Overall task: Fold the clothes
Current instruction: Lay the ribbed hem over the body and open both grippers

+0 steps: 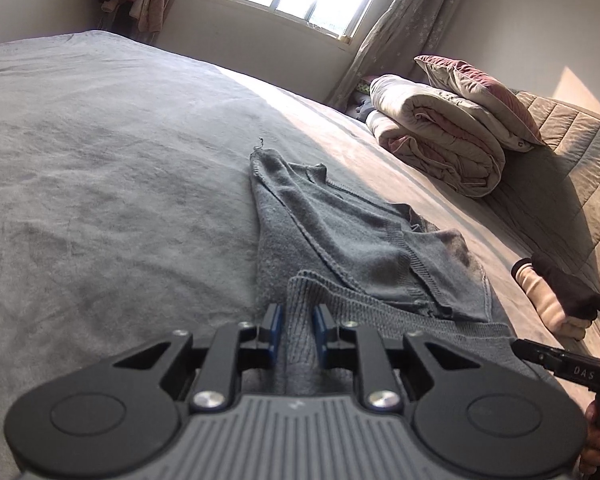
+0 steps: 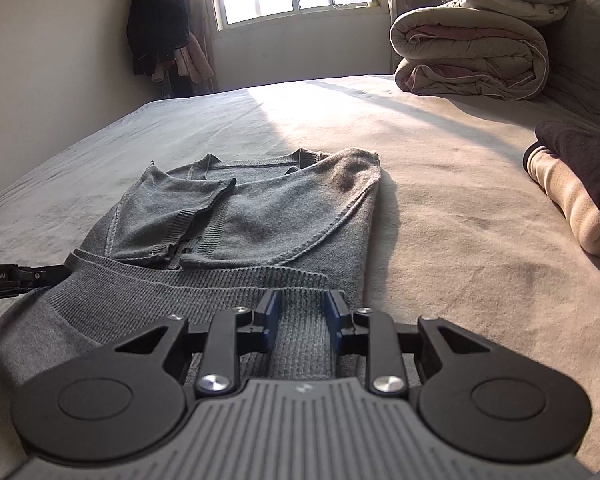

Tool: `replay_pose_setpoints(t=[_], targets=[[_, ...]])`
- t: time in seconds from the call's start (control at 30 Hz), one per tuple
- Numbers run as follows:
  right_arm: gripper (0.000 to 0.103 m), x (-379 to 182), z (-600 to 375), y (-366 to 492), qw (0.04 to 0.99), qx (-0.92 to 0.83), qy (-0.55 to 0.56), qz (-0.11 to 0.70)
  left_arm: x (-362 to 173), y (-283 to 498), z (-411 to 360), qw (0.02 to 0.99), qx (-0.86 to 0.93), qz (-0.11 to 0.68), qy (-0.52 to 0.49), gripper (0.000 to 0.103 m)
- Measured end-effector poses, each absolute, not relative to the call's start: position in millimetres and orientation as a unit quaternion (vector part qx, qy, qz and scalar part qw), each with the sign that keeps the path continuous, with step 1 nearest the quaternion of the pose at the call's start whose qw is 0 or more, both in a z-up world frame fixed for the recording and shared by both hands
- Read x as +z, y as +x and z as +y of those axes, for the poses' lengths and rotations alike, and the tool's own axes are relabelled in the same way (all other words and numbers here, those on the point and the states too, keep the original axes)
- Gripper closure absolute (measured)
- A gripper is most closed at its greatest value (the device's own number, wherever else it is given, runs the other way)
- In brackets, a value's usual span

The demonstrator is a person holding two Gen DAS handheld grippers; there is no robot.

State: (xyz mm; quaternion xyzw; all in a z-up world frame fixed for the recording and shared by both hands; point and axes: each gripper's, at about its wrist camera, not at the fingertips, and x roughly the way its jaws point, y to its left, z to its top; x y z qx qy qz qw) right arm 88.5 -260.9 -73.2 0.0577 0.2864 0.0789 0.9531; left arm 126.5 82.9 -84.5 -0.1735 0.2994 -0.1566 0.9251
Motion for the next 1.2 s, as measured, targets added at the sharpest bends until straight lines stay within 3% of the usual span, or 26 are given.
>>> replay_pose_setpoints(t=[0.23,0.53,0.9,1.07,1.13,1.2], targets=[[0.074,-67.1,-259.2,82.5,0.954,0.073,0.059,0.283,-68.8,117.8,81.3,0.932,-0.139,0.291,-0.163,0.081],[0.068,-39.8,-227.0,43.0,0.952,0.148,0.02,0.267,-45.9,75.0,55.9,0.92,-0.244,0.284,-0.116,0.076],[0.068,-72.1,-188.2,10.0,0.925,0.223,-0.079,0.297,-69.0,46.2,49.1,0.904,-0.295,0.309,0.015,0.075],[0.069,-67.6,-206.4,0.0,0.925,0.224,-0.081,0.295,-57.3,43.5,83.4,0.908,-0.272,0.318,-0.016,0.075],[0.065,-60.1,-217.6,-4.2,0.928,0.224,-0.067,0.292,-53.2,42.7,98.3,0.909,-0.262,0.323,-0.037,0.075],[0.064,-53.4,-232.4,-5.8,0.932,0.213,-0.043,0.291,-51.8,44.6,113.8,0.907,-0.248,0.332,-0.07,0.069]])
